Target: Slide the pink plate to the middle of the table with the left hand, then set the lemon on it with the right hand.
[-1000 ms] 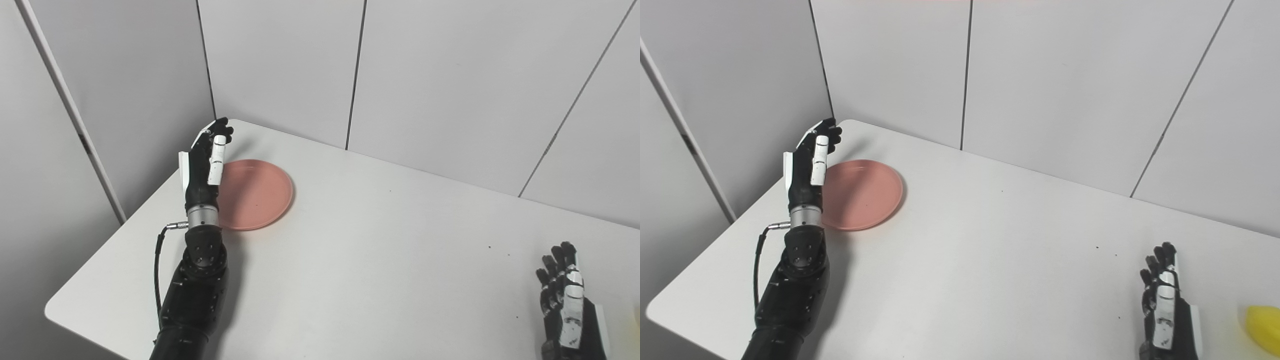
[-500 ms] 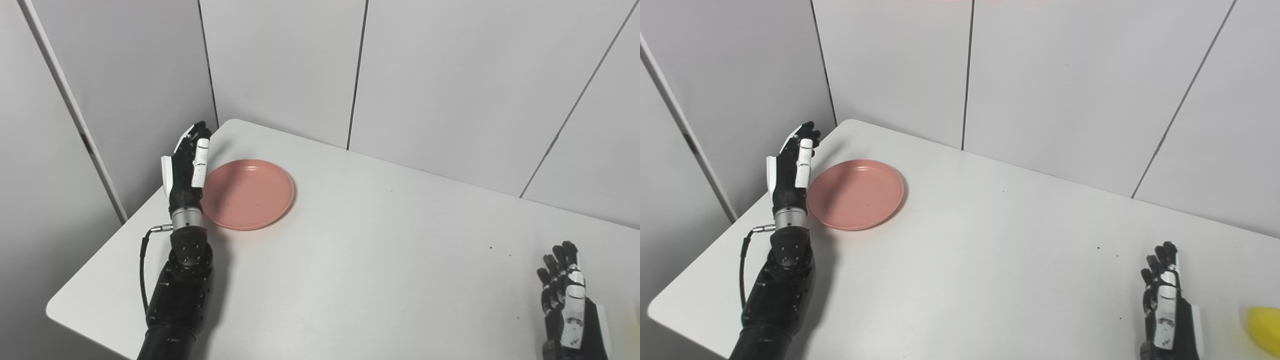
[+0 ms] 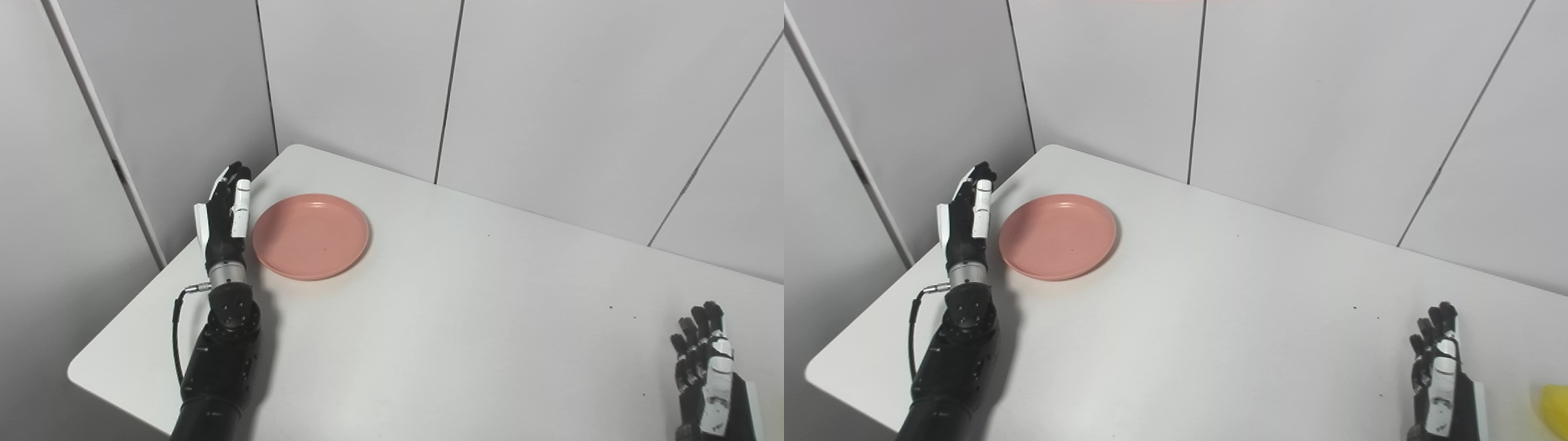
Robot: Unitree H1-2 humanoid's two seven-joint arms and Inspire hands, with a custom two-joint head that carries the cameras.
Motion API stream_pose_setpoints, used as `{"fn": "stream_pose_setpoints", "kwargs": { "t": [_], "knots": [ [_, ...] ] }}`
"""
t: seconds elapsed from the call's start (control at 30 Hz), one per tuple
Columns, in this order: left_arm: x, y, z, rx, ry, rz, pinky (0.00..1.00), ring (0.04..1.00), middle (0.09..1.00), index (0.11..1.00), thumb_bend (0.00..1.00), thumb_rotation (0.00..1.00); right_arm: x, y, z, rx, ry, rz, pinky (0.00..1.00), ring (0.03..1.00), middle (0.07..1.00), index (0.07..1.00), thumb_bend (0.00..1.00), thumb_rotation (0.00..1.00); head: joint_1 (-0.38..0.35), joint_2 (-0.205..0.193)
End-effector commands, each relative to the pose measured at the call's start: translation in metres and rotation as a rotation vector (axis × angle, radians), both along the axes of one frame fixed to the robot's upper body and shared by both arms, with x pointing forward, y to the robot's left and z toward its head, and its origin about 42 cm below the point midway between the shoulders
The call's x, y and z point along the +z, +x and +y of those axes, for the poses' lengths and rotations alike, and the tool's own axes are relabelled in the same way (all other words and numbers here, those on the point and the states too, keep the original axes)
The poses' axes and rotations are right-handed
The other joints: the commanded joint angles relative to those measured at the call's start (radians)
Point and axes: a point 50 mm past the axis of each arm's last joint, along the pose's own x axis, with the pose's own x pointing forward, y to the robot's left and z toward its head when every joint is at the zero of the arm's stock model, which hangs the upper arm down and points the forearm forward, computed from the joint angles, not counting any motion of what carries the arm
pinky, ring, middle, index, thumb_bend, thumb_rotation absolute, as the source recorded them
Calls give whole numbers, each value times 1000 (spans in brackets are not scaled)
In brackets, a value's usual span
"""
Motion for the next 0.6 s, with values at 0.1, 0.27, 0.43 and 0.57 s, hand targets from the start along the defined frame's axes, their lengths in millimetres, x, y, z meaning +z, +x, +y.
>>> {"fn": "stream_pose_setpoints", "kwargs": {
  "t": [0.1,0.27,0.43,0.57],
  "knots": [
    [15,9,7,-25,-4,-43,884,844,831,822,749,1000,19,4,1,3,-5,-65,1000,1000,1000,1000,722,993,-1,2],
    [12,13,3,-44,-25,-28,887,850,835,835,726,1000,21,3,2,4,-4,-66,1000,1000,1000,1000,721,990,0,3],
    [10,16,-2,-69,-44,-14,889,852,838,834,764,1000,22,3,1,4,-1,-67,1000,1000,1000,1000,719,990,-3,8],
    [9,19,-7,-82,-57,-12,891,861,842,829,768,1000,22,2,1,4,-3,-70,1000,1000,1000,1000,719,993,2,11]
  ]
}}
